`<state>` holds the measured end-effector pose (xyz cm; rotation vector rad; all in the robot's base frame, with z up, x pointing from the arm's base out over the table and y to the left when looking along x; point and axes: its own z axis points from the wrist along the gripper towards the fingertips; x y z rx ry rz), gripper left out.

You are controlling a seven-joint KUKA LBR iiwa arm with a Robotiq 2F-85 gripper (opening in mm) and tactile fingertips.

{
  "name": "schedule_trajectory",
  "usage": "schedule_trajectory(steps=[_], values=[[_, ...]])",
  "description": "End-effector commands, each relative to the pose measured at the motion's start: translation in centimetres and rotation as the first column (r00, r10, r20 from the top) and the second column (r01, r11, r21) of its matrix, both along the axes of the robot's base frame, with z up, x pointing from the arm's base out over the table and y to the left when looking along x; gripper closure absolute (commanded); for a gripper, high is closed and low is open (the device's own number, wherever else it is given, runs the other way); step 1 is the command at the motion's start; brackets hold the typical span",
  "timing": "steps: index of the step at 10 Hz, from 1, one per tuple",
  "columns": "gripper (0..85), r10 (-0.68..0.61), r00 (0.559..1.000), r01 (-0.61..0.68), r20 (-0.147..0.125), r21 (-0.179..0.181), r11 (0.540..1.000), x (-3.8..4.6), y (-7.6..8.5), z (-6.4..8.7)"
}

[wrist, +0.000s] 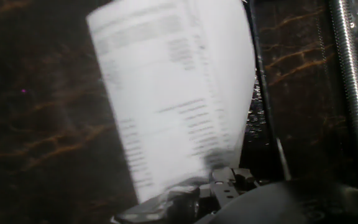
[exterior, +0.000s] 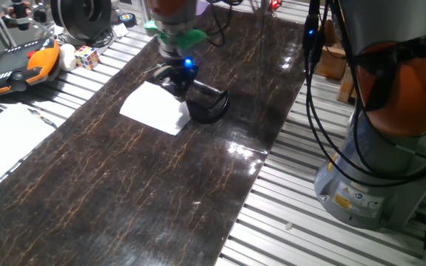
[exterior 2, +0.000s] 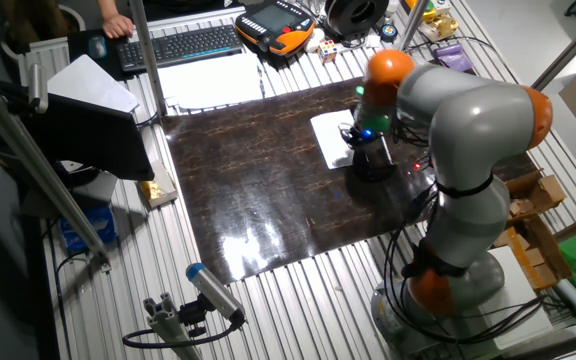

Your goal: Unfold a piece of paper

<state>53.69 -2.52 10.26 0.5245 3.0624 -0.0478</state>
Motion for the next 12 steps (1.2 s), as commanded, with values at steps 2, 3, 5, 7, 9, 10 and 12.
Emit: schedule_trajectory(steps=[2,3,5,7,9,10,12], values=[[84.0,-0.036,0.999,0.036,-0.014,-0.017,0.999,0.05,5.0,2.1],[84.0,-0.053,0.998,0.053,-0.018,-0.011,0.999,-0.04,6.3,2.7],[84.0,-0.074,0.997,0.075,-0.028,0.028,0.997,-0.38,7.3,3.4],[84.0,-0.070,0.997,0.070,-0.028,0.013,0.997,-0.39,7.3,3.4],[84.0,-0.060,0.998,0.059,-0.021,-0.025,0.998,-0.39,7.3,3.4],[84.0,-0.045,0.998,0.045,-0.040,-0.014,0.999,-0.39,7.3,3.4],[84.0,-0.004,0.998,0.004,-0.060,-0.009,1.000,-0.39,7.3,3.4]])
